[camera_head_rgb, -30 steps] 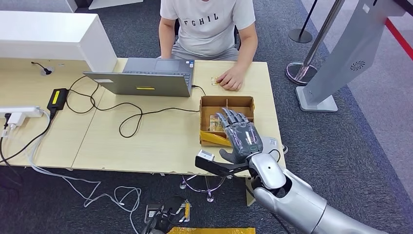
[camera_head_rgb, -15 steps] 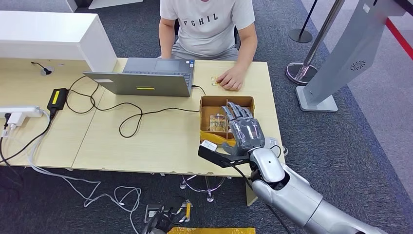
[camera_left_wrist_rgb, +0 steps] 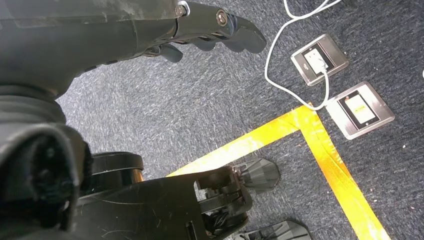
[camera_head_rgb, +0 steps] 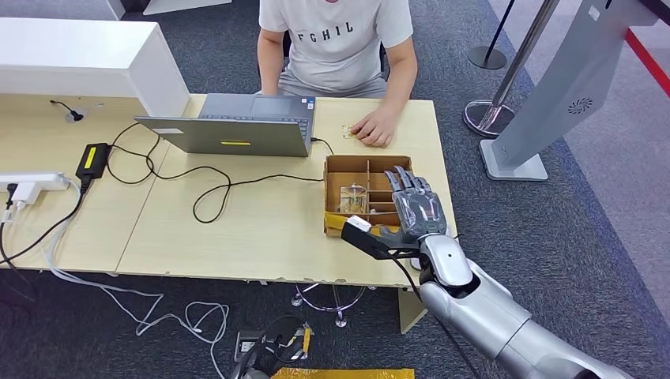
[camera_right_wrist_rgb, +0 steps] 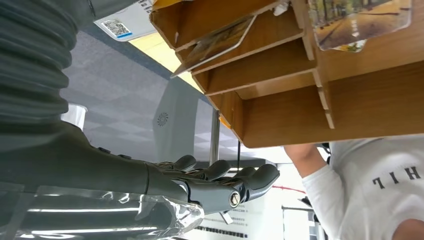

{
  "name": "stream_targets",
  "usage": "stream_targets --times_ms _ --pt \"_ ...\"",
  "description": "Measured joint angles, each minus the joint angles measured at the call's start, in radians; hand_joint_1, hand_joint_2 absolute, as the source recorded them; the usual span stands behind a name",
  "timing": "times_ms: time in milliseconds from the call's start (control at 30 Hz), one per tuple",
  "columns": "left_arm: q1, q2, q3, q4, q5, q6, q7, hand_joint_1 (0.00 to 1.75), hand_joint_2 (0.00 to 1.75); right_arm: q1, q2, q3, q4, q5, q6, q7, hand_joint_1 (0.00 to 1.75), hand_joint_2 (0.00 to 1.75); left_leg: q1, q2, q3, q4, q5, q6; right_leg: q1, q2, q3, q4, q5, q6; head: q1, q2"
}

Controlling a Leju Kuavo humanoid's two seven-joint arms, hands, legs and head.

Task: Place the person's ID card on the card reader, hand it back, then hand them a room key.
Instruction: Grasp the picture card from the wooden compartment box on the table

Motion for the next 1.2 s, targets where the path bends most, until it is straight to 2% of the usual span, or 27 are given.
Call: stream_targets --times_ms 967,1100,1200 --pt "-0.002 0.000 -0.003 0.000 0.000 -0.011 0.003 0.00 0.00 0.002 0.029 0.000 0.113 -0.024 -0.024 -0.054 0.01 1.75 0.000 0.000 0.000 0.000 0.000 0.000 0.000 0.000 0.000 0.000 0.000 0.000 0.000 0.000" --pt "-0.002 0.000 -0.004 0.000 0.000 -0.010 0.003 0.00 0.00 0.002 0.033 0.000 0.119 -0.025 -0.021 -0.054 1.71 1.75 0.000 0.000 0.000 0.000 0.000 0.000 0.000 0.000 0.000 0.000 0.000 0.000 0.000 0.000" --pt "-0.002 0.000 -0.005 0.000 0.000 -0.011 0.003 0.00 0.00 0.002 0.035 0.001 0.123 -0.038 -0.017 -0.056 1.75 1.75 0.000 0.000 0.000 0.000 0.000 0.000 0.000 0.000 0.000 0.000 0.000 0.000 0.000 0.000"
